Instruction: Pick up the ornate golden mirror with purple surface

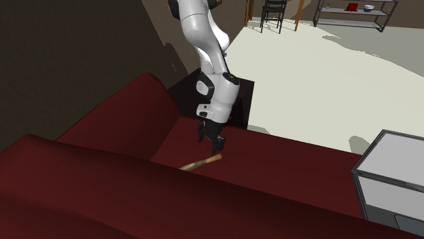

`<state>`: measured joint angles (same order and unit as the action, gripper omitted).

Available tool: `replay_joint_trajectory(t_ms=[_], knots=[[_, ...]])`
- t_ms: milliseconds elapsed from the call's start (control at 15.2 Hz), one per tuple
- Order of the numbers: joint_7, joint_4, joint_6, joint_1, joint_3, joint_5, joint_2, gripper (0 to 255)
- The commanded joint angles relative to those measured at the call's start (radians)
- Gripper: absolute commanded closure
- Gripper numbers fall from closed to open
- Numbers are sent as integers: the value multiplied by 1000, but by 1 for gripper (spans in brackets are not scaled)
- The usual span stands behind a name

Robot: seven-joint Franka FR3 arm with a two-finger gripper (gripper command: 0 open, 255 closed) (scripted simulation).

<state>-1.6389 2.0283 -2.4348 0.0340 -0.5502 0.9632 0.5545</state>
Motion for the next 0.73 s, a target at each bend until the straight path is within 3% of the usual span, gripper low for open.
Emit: replay_joint_trajectory(t_ms=[0,660], knots=[[-37,-74,10,40,36,40,80,0],[-104,-135,-23,90,94,115,188,0]])
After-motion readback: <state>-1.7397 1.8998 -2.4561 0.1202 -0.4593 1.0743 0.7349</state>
